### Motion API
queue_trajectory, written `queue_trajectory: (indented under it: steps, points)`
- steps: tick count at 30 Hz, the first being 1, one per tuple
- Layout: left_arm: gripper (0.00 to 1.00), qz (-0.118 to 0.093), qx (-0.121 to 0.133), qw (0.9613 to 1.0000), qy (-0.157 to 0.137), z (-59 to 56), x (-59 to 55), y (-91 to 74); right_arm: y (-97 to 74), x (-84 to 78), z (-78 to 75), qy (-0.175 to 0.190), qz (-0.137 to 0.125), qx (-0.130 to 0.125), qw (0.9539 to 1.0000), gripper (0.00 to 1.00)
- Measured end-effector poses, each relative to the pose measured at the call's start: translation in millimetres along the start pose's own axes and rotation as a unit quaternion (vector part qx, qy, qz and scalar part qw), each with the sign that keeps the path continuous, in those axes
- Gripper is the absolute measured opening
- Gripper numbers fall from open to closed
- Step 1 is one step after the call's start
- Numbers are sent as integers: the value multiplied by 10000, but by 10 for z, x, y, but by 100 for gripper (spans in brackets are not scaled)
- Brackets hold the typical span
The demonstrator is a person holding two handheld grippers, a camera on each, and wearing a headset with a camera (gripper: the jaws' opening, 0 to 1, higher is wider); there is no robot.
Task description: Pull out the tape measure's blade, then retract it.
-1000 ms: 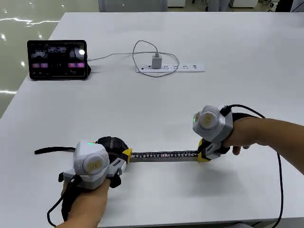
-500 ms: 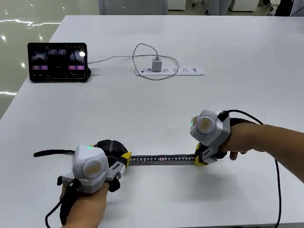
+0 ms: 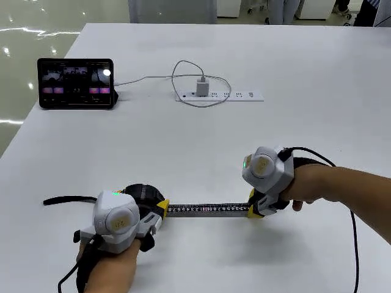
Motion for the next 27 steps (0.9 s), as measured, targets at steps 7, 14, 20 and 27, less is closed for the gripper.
queue_trajectory:
  steps: [7,14,20,27]
  points:
    - [59,12,-7,10000,-1,1,-7,-3,18,29,6,1,-15,-17,10000,10]
    - [59,23,-8,10000,-4,0,-8,-3,32,56,9,-114,-54,21,9999,10]
    - [58,51,-30,10000,18,2,-4,-9,41,89,14,38,-111,3,9999,10]
    - [59,18,-30,10000,17,3,-5,-7,52,121,22,15,-135,9,9999,10]
Point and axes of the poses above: the centre of the closed fingertips' face, and the gripper's own axes: y roughly forward along the fingers, z roughly to its left, x roughly out of its top, the point moved 4 cm from there along -y, roughly backward along the fingers, and after that the axes turned 1 degree about -x, right-handed, at the moved point
